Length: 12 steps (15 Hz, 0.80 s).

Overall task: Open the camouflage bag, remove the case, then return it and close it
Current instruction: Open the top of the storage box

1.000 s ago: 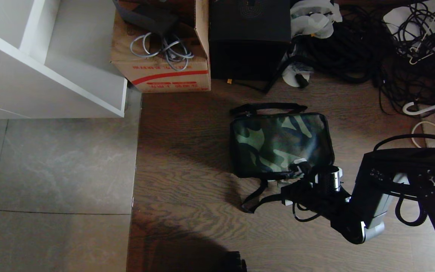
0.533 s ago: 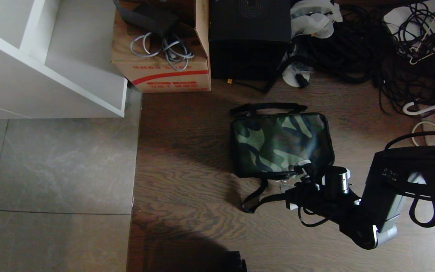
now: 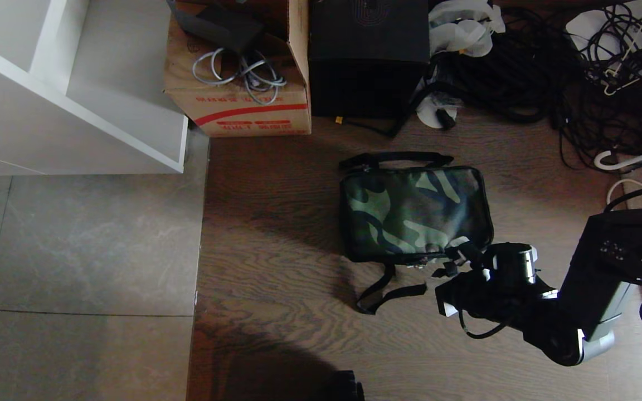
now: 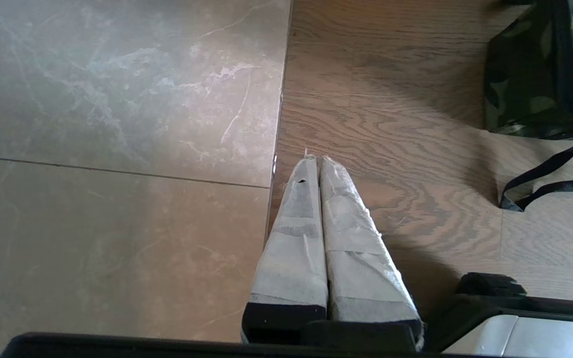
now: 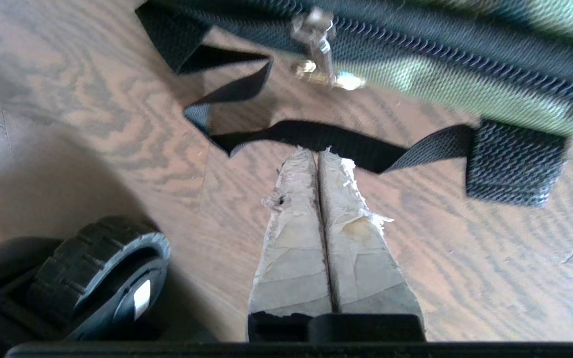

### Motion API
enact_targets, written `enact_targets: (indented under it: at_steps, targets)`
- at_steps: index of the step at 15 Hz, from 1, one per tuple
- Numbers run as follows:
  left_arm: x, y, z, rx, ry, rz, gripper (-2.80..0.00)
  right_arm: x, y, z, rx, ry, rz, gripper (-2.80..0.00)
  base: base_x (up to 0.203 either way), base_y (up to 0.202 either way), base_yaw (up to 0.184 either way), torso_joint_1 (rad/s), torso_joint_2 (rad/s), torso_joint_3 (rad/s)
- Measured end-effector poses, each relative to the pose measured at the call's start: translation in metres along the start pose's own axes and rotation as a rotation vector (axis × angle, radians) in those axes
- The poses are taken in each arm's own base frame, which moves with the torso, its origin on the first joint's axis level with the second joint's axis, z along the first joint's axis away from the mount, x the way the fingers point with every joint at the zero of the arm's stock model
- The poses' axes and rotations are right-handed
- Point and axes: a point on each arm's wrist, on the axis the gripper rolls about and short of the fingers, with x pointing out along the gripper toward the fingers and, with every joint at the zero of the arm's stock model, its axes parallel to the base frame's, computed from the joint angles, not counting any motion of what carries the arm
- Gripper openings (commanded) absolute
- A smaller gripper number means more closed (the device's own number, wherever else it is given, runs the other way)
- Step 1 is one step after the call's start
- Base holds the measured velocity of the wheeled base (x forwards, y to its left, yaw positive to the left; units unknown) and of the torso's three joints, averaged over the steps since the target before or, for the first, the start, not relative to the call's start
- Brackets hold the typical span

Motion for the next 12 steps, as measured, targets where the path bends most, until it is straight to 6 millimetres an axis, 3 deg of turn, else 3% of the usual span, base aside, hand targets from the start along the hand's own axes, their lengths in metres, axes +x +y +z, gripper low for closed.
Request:
enact_targets:
  at_steps: [12]
  targets:
    - [0.000,0.000,0.000,0.000,-0.001,0.000,-2.80,0.036,0.017,0.012,0.050,-0.139,0.030,0.00,0.000,0.000,0.000,0.000,0.00,0.000]
